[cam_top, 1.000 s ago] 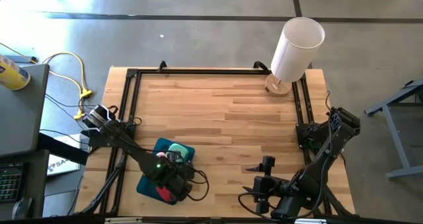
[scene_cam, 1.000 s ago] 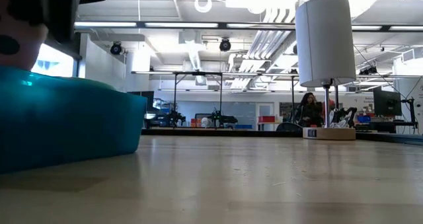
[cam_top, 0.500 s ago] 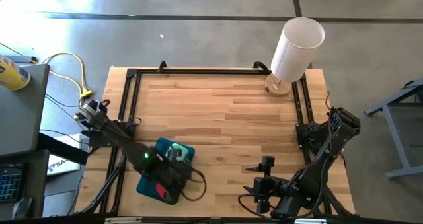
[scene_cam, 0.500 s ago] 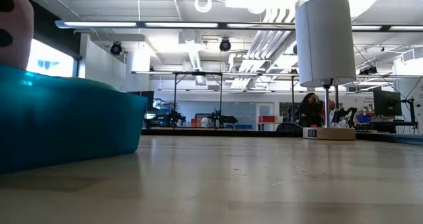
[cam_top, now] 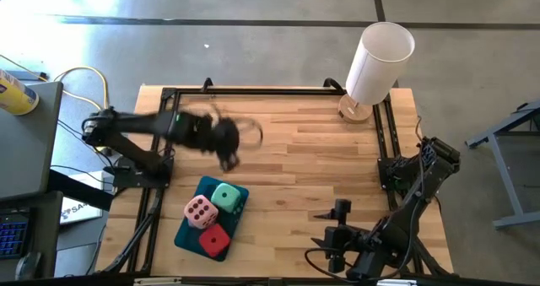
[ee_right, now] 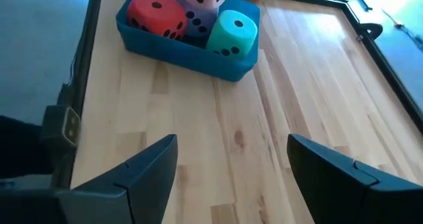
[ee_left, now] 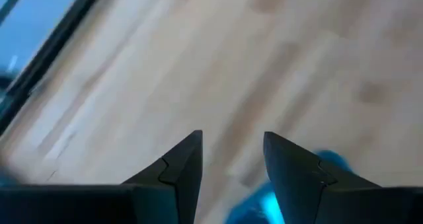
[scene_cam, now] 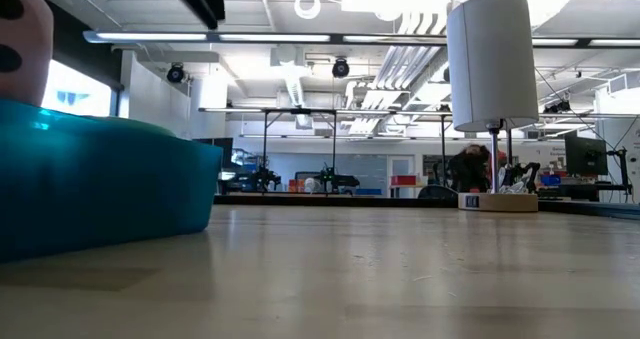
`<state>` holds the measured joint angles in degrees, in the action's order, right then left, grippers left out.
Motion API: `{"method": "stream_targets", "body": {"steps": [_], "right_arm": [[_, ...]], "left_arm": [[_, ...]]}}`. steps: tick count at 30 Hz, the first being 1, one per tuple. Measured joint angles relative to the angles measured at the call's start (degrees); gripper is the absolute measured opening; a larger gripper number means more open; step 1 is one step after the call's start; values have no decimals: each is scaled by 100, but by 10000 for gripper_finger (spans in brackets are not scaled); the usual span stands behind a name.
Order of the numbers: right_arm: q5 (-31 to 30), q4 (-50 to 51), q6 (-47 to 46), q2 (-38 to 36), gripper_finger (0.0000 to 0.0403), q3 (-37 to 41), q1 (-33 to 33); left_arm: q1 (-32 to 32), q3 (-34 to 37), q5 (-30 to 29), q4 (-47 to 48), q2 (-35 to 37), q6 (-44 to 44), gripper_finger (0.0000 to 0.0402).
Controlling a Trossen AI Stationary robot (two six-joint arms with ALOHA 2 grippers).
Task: Pick & Place Dice
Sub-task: Put the small black die into the blue bin
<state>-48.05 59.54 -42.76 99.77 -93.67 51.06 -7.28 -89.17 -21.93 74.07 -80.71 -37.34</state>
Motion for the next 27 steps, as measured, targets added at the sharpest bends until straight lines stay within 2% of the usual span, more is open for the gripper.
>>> {"method": "stream_targets", "body": {"steps": [6,12,16,21,27], "right_arm": [[-2,12,469,0,277,0,-100],[-4,39,881,0,277,0,-240],[-4,163,983,0,277,0,-278],[-133,482,988,0,277,0,-274],[-444,698,963,0,277,0,-335]], "left_arm": [[2124,42,279,378,-92,-195,152],[3901,75,1153,392,-503,190,152],[4667,209,1367,353,-903,469,152],[5270,223,1471,84,-1375,1080,152],[5840,223,2206,-542,-1751,1425,152]]}}
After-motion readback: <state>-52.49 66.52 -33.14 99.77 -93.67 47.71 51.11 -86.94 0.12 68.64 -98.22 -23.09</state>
